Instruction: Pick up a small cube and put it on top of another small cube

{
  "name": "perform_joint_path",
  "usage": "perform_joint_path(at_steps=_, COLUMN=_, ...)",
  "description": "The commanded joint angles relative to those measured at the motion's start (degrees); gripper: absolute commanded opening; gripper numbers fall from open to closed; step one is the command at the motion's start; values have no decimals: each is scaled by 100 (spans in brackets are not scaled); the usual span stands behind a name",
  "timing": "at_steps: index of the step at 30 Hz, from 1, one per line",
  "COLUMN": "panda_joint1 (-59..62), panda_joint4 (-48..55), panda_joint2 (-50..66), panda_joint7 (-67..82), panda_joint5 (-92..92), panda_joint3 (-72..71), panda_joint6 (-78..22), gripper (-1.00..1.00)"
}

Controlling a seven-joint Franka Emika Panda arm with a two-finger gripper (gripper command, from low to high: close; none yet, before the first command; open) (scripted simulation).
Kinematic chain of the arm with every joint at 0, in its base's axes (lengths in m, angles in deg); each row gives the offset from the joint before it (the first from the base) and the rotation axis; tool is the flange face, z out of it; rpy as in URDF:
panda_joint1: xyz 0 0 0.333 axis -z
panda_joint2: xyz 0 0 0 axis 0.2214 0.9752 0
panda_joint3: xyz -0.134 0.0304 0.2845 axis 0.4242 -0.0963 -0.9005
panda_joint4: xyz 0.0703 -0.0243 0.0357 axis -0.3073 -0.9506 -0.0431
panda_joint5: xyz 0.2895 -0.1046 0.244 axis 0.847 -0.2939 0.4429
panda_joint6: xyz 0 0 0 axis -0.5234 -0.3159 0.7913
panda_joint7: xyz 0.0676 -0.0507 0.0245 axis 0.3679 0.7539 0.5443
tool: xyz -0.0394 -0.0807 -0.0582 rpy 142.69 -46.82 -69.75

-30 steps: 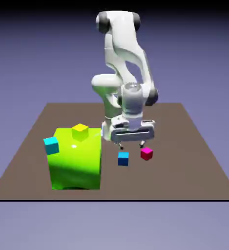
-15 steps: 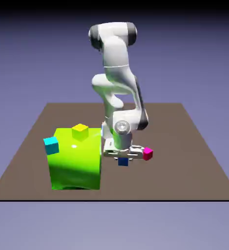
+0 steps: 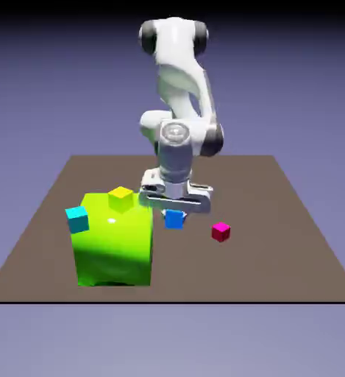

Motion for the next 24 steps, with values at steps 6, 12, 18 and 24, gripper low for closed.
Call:
perform_joint_path(at_steps=6, panda_joint1=-54, panda_joint4=530, panda_joint2=-522, panda_joint7=-1276, panda_joint5=495, panda_joint3=1246, panda_joint6=-927, gripper=-100)
perform_joint_path(at_steps=12, panda_joint1=-61, panda_joint4=916, panda_joint2=-984, panda_joint7=-2499, panda_joint5=1069, panda_joint3=2492, panda_joint6=-1831, gripper=-100)
perform_joint_path(at_steps=18, panda_joint1=-173, panda_joint4=97, panda_joint2=-831, panda_joint7=-2573, panda_joint5=1526, panda_joint3=2720, panda_joint6=-1543, gripper=-100)
perform_joint_path(at_steps=24, panda_joint1=-203, panda_joint4=-145, panda_joint2=-797, panda_joint7=-2530, panda_joint5=1580, panda_joint3=2683, panda_joint6=-1264, gripper=100)
